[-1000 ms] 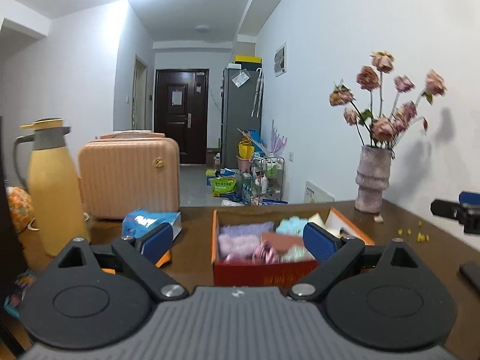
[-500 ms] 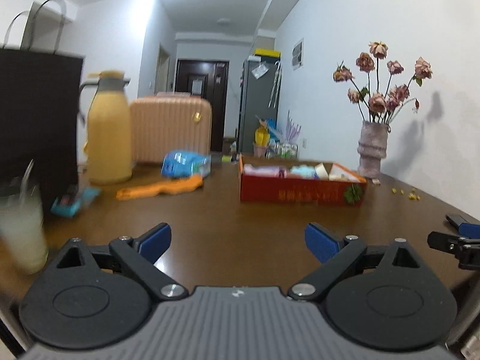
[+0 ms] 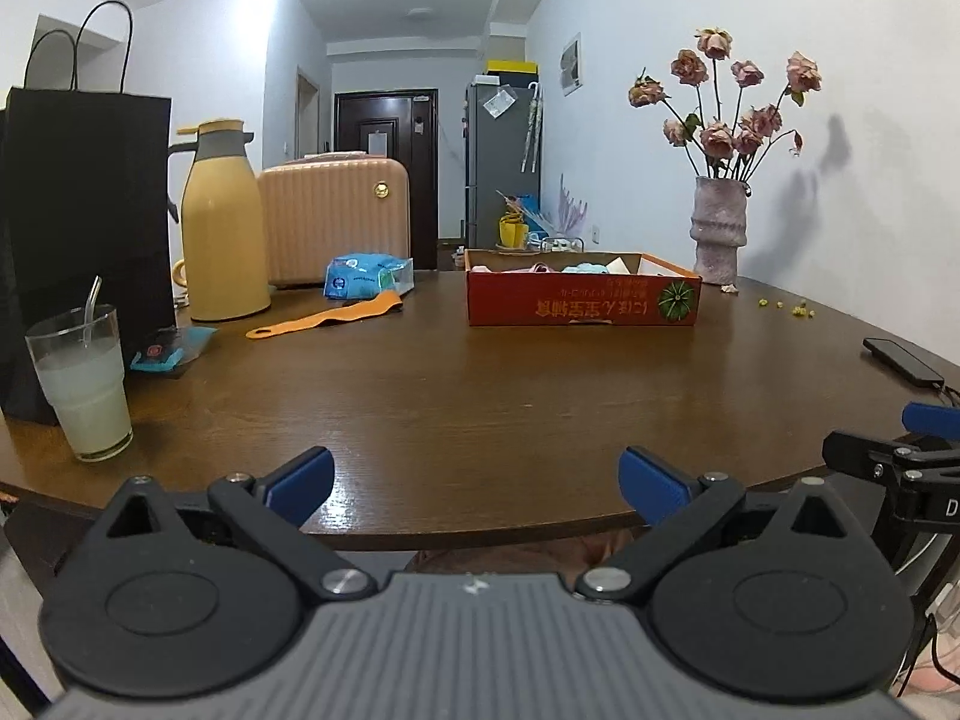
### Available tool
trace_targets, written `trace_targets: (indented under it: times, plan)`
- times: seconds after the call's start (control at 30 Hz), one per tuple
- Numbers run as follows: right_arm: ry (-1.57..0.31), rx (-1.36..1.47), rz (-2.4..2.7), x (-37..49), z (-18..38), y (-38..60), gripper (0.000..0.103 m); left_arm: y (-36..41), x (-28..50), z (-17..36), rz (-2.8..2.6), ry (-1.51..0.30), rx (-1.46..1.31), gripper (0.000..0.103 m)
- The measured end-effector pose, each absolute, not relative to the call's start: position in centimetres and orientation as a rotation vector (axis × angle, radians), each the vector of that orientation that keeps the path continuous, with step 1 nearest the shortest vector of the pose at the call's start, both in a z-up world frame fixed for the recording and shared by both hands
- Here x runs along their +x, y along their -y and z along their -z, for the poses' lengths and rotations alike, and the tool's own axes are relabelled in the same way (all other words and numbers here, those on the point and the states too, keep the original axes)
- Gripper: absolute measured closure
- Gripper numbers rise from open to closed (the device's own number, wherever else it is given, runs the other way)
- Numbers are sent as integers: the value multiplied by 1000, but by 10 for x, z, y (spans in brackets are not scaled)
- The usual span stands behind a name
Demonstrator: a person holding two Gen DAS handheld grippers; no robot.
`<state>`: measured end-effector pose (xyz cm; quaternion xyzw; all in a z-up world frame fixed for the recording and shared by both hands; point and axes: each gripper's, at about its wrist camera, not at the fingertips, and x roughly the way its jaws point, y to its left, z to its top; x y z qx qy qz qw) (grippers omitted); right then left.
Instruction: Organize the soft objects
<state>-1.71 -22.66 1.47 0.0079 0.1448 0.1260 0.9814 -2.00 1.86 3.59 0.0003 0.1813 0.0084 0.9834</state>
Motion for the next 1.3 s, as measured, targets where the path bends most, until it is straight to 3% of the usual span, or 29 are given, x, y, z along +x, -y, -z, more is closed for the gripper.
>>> trace_targets:
  times: [1.3]
  plan:
    - [-318, 59, -263, -7, -12, 233, 1, -20, -14, -30, 11, -397, -17, 0]
